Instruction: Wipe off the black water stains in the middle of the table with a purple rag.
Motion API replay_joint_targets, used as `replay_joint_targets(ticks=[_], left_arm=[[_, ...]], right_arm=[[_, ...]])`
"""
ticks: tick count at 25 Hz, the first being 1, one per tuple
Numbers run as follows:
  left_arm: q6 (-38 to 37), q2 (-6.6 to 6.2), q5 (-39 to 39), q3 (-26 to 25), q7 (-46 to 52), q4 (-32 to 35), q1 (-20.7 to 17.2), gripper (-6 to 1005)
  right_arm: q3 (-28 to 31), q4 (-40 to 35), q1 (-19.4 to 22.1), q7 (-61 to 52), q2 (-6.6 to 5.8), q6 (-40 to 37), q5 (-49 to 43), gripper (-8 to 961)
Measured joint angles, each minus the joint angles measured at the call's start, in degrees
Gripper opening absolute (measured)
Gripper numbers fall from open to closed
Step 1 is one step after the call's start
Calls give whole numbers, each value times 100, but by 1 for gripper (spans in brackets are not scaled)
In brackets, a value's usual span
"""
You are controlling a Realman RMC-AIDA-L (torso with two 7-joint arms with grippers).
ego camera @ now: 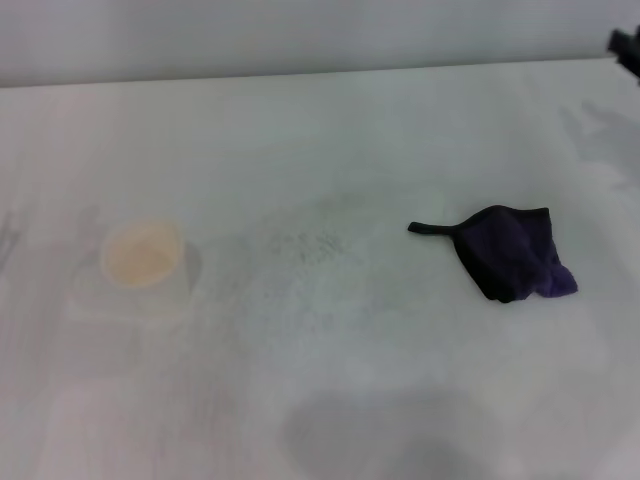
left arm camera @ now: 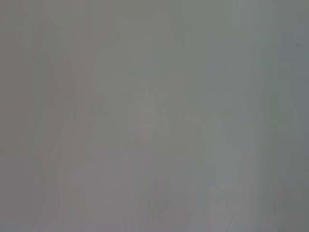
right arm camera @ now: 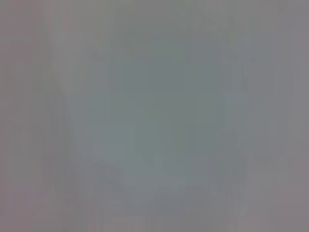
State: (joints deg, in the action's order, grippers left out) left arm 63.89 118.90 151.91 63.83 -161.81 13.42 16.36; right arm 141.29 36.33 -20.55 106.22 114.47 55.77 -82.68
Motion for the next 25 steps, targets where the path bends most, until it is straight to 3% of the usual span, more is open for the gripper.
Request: replay_joint_targets(ticks=[4, 8, 16, 25], left_arm=[[0, 2, 278, -3, 0, -19, 1, 861], [28, 3, 460, -11, 0, -22, -5, 861], [51, 34, 1260, -17, 0, -268, 233, 861], [48, 30, 1119, 334, 0, -335, 311, 861]], right_arm=[[95, -754, 124, 1915, 45, 197, 1541, 382], [118, -1127, 174, 2984, 42, 360, 2287, 382], [138, -1255, 317, 3900, 40, 429, 2814, 382], [144, -1818, 543, 4285, 29, 1047, 3497, 382]])
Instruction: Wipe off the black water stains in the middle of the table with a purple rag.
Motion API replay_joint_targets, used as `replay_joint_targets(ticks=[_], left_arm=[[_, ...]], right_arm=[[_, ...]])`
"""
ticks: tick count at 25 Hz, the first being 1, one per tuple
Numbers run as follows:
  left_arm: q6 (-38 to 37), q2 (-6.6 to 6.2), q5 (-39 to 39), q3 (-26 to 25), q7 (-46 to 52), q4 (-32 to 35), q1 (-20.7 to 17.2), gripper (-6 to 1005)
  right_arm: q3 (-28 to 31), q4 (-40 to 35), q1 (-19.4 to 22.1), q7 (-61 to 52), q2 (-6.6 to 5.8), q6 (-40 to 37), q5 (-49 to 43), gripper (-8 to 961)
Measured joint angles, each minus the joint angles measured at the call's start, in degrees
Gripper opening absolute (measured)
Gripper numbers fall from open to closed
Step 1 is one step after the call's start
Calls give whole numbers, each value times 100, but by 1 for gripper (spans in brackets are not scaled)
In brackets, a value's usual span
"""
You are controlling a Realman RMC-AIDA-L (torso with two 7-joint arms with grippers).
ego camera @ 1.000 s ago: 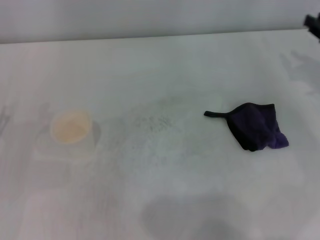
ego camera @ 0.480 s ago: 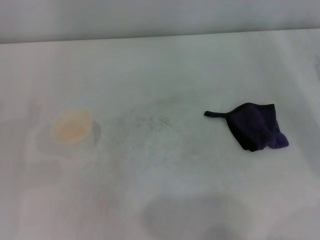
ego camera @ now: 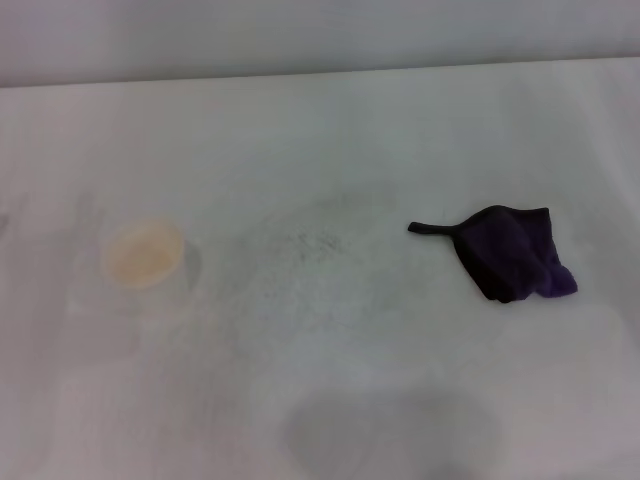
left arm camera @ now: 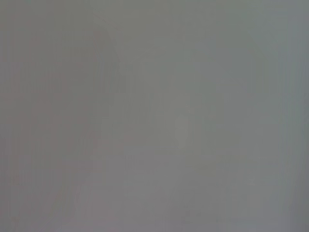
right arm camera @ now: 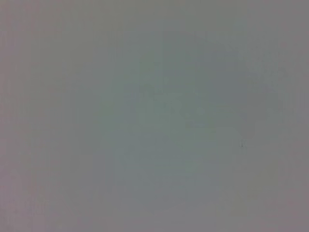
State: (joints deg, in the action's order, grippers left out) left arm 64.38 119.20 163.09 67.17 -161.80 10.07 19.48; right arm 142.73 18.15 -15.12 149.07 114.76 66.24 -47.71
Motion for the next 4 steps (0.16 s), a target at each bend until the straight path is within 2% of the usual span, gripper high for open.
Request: replay_joint_targets(ticks=[4], left_arm=[[46, -12, -122, 4, 0, 3, -50, 861]], right_arm=[[1, -208, 23, 170, 0, 231, 106, 382]])
